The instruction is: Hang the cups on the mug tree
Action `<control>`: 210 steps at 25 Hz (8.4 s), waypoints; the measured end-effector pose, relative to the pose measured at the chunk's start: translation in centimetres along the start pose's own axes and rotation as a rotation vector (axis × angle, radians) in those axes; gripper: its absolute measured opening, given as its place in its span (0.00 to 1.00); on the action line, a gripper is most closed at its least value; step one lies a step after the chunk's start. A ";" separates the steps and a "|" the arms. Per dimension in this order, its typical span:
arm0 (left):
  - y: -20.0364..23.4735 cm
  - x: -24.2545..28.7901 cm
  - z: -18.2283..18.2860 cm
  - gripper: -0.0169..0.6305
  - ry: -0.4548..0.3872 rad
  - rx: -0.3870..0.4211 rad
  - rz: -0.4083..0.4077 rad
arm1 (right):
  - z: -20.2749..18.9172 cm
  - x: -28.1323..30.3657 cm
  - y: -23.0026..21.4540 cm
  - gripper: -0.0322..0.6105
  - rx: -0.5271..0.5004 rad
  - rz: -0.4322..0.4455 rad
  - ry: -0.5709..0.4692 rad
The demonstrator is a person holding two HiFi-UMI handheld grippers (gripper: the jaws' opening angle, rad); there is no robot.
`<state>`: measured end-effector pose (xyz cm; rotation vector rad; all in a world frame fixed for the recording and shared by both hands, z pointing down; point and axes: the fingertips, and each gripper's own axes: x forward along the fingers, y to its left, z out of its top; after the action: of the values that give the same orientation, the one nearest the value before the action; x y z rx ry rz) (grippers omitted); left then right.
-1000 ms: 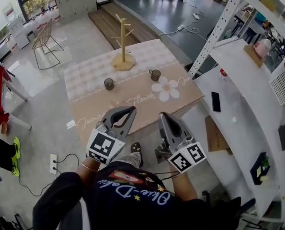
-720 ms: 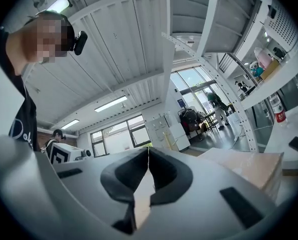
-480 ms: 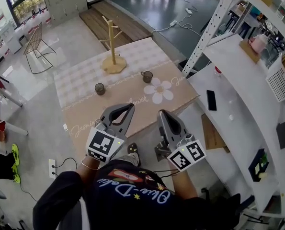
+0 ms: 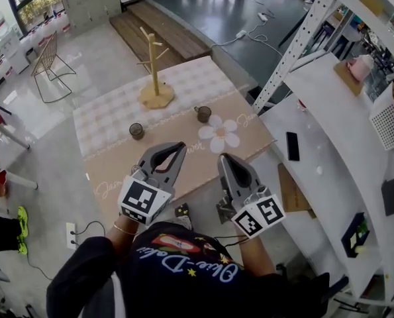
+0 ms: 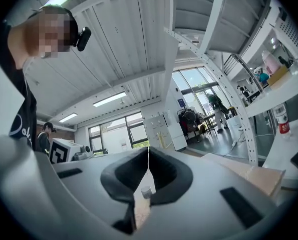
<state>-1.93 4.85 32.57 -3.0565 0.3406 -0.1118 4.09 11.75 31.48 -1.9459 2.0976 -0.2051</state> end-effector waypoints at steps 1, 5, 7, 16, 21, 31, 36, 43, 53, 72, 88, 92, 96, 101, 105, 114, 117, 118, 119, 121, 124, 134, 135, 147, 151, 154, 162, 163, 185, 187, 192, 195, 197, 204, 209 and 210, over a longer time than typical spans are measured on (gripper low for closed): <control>0.2 0.3 0.0 0.04 0.001 -0.002 -0.002 | 0.0 0.2 -0.2 0.07 -0.004 0.000 0.005; 1.1 1.7 -0.2 0.04 0.002 -0.011 -0.014 | 0.2 0.9 -1.3 0.07 -0.003 -0.009 0.014; 1.4 2.3 -0.3 0.04 0.000 -0.012 -0.021 | 0.3 1.1 -1.9 0.07 -0.002 -0.018 0.017; 2.9 5.1 -0.3 0.04 -0.020 -0.033 -0.051 | 0.6 2.3 -4.3 0.07 0.002 -0.048 0.043; 3.7 6.2 -0.5 0.04 -0.029 -0.044 -0.056 | 0.7 3.0 -5.3 0.07 -0.002 -0.055 0.057; 6.0 8.2 -2.0 0.04 -0.020 -0.073 -0.056 | 0.2 4.6 -7.1 0.07 0.003 -0.063 0.087; 7.5 8.5 -3.1 0.04 -0.007 -0.086 -0.036 | -0.3 5.8 -7.6 0.07 0.012 -0.052 0.111; 8.7 9.4 -6.5 0.04 0.041 -0.131 -0.066 | -1.3 7.2 -8.5 0.07 0.024 -0.045 0.146; 9.7 10.6 -8.4 0.04 0.037 -0.131 -0.049 | -2.2 8.3 -9.3 0.07 0.038 -0.041 0.176; 9.7 10.7 -10.5 0.04 0.066 -0.153 -0.093 | -6.9 9.6 -4.8 0.07 0.096 0.042 0.250; 11.1 10.9 -10.0 0.04 0.056 -0.138 -0.020 | -6.2 11.2 -5.3 0.07 0.062 0.134 0.278; 11.4 11.4 -10.6 0.04 0.071 -0.148 0.002 | -5.7 11.3 -6.3 0.07 0.078 0.141 0.274; 11.0 12.5 -12.1 0.04 0.114 -0.140 -0.004 | -6.2 11.0 -8.3 0.07 0.096 0.123 0.291; 10.4 13.9 -13.6 0.05 0.140 -0.150 -0.018 | -6.8 10.7 -10.1 0.07 0.118 0.111 0.310; 10.2 14.9 -14.1 0.10 0.153 -0.153 -0.032 | -6.9 11.1 -11.1 0.07 0.132 0.113 0.315; 10.7 16.4 -16.0 0.10 0.193 -0.154 -0.058 | -7.8 11.8 -12.6 0.07 0.150 0.099 0.331; 11.1 17.2 -16.9 0.10 0.220 -0.135 -0.081 | -7.9 11.8 -12.9 0.07 0.157 0.089 0.334; 11.2 17.6 -17.2 0.10 0.231 -0.124 -0.092 | -8.0 11.7 -13.1 0.07 0.158 0.085 0.335; 11.3 18.0 -17.6 0.10 0.241 -0.113 -0.104 | -8.0 11.7 -13.2 0.07 0.159 0.081 0.337; 11.4 18.9 -18.3 0.10 0.261 -0.094 -0.122 | -8.1 11.6 -13.7 0.07 0.163 0.070 0.339; 12.0 20.2 -19.5 0.10 0.295 -0.067 -0.120 | -8.0 11.4 -14.4 0.07 0.173 0.053 0.337; 12.1 22.8 -23.4 0.14 0.411 0.044 -0.211 | -8.5 10.9 -15.9 0.07 0.219 0.017 0.334; 12.1 22.9 -23.7 0.14 0.421 0.051 -0.219 | -8.5 10.9 -16.0 0.07 0.221 0.014 0.333; 12.4 24.0 -25.0 0.15 0.466 0.160 -0.300 | -8.6 10.6 -16.8 0.07 0.236 -0.010 0.326; 12.5 24.4 -25.5 0.16 0.487 0.226 -0.352 | -8.5 10.7 -16.9 0.07 0.247 -0.007 0.322; 12.5 24.7 -25.8 0.17 0.497 0.255 -0.404 | -8.5 10.7 -17.0 0.07 0.251 -0.007 0.322; 12.0 25.3 -26.6 0.17 0.523 0.310 -0.548 | -8.5 10.3 -17.7 0.07 0.271 -0.025 0.319; 11.9 25.3 -26.6 0.17 0.525 0.310 -0.560 | -8.5 10.2 -17.7 0.07 0.272 -0.027 0.320; 8.7 22.3 -26.7 0.11 0.547 0.277 -0.608 | -8.4 10.4 -16.9 0.07 0.272 -0.007 0.318; 8.4 22.1 -26.7 0.11 0.542 0.254 -0.601 | -8.5 10.3 -16.6 0.07 0.271 -0.003 0.319; 8.3 22.3 -26.9 0.11 0.545 0.244 -0.592 | -8.7 9.9 -16.6 0.07 0.270 -0.003 0.326; 8.3 22.7 -26.8 0.11 0.553 0.262 -0.600 | -8.6 9.9 -16.6 0.07 0.268 -0.003 0.321; 8.1 22.8 -26.8 0.11 0.561 0.272 -0.607 | -8.6 9.9 -16.5 0.07 0.268 -0.003 0.320; 7.1 23.0 -26.8 0.12 0.564 0.258 -0.599 | -8.3 9.4 -16.7 0.07 0.260 -0.009 0.315; 6.9 23.1 -26.7 0.15 0.568 0.266 -0.594 | -8.3 9.3 -16.9 0.07 0.260 -0.016 0.313; 6.9 23.3 -26.7 0.15 0.567 0.265 -0.593 | -8.3 9.3 -16.9 0.07 0.260 -0.017 0.313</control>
<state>17.09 -8.49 60.12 -2.6934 -0.5290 -0.9643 17.24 0.42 43.21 -1.8718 2.1073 -0.7913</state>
